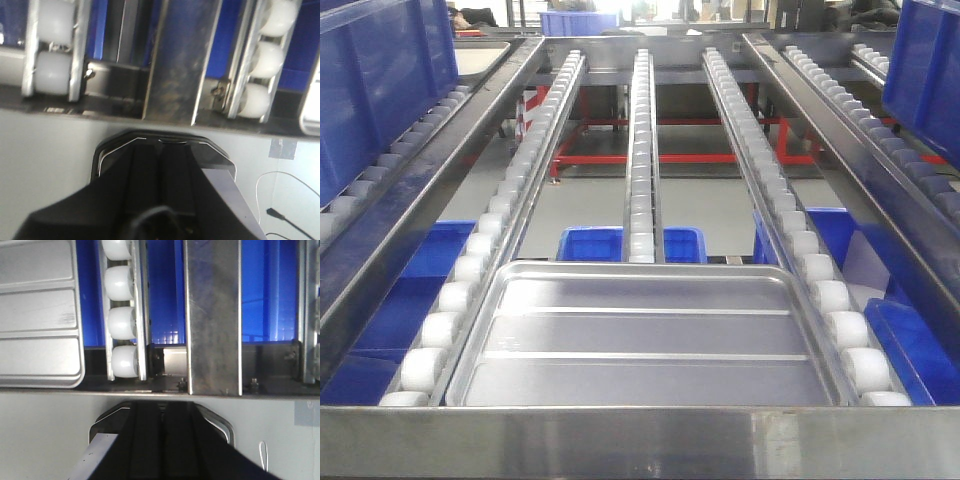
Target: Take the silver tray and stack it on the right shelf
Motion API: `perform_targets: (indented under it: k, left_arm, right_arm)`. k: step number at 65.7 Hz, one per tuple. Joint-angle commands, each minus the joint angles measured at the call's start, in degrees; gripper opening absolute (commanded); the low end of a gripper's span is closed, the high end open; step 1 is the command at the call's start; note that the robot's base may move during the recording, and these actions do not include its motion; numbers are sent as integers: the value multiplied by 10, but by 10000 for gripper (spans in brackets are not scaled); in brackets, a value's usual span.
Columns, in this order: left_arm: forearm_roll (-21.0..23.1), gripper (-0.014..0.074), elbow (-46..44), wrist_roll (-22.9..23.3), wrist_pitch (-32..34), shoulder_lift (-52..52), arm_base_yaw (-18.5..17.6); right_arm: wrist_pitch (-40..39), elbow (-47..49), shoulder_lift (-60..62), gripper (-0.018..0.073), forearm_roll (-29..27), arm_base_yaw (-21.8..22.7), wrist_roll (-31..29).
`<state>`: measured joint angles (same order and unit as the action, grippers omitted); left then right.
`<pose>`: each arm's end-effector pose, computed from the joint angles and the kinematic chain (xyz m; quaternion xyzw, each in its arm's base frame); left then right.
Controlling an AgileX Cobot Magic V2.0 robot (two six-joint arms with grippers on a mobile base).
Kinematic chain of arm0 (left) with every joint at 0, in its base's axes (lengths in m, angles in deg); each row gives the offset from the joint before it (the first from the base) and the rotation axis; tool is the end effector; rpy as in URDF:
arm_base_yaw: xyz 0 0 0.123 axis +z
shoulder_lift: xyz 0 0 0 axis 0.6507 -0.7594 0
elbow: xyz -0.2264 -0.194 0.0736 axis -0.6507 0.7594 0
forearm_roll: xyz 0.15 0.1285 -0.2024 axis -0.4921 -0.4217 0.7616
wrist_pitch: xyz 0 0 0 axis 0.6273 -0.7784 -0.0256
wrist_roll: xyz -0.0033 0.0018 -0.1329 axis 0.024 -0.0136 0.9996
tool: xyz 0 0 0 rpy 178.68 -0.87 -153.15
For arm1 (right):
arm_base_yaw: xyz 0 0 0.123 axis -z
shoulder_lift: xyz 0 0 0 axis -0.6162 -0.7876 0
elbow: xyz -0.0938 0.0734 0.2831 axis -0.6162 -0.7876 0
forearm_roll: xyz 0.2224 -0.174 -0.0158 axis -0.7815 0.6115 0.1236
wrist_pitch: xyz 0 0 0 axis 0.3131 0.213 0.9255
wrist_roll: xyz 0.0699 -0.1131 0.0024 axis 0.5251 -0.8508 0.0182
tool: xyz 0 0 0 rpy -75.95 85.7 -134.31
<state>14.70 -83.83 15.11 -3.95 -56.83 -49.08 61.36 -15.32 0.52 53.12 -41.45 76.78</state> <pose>0.2126 -0.0521 0.2013 -0.0142 0.9768 -0.1090 0.1839 0.2102 0.0356 0.2037 0.0928 0.9589 0.1277 0.2356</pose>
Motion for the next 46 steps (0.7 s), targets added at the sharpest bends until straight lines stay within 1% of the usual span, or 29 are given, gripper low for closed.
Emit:
perform_targets:
  k: [1, 2, 3, 4, 5, 6, 7, 9, 10, 13, 15, 19, 22, 29, 35, 41, 46]
  left_arm:
    - [-17, -92, -30, 56, 38, 0, -42]
    - [-32, -92, -33, 75, 41, -2, -51]
    - [-59, -92, -34, 106, 41, -3, -66]
    - [-78, -92, -37, 117, 41, -3, -76]
    - [-98, -92, -40, 151, 40, -5, -87]
    - [-117, -92, -42, 162, 40, -6, -102]
    - [-137, -92, -44, 195, 37, -7, -113]
    - [-173, -92, -50, 245, 31, -12, -134]
    - [-204, -92, -54, 268, 27, -14, -155]
    - [-232, -92, -64, 303, 23, -25, -188]
    - [-235, -92, -72, 311, 22, -31, -204]
    - [-222, -92, -86, 311, 23, -49, -231]
    - [-212, -92, -97, 311, 24, -66, -245]
    - [-190, -92, -125, 311, 35, -105, -261]
    - [-182, -92, -158, 310, 35, -146, -270]
    - [-179, -92, -186, 306, 35, -179, -282]
    - [-176, -92, -208, 305, 35, -206, -289]
  right_arm:
    - [-46, 28, -19, 61, 14, -16, 41]
    - [-51, 30, -23, 61, 21, -23, 52]
    - [-56, 32, -28, 61, 32, -28, 71]
    - [-64, 34, -31, 61, 40, -36, 84]
    - [-69, 36, -35, 61, 49, -41, 96]
    - [-73, 37, -39, 61, 58, -47, 110]
    - [-77, 39, -43, 61, 67, -52, 131]
    - [-83, 44, -51, 61, 86, -65, 159]
    - [-88, 48, -60, 61, 105, -77, 179]
    - [-91, 56, -76, 61, 140, -101, 225]
    - [-91, 61, -85, 61, 157, -115, 243]
    - [-91, 74, -109, 61, 202, -150, 278]
    - [-89, 84, -124, 61, 216, -168, 297]
    - [-82, 115, -164, 61, 214, -199, 300]
    - [-64, 149, -204, 60, 214, -219, 300]
    - [-66, 174, -232, 60, 214, -231, 300]
    - [-69, 191, -249, 60, 210, -233, 300]
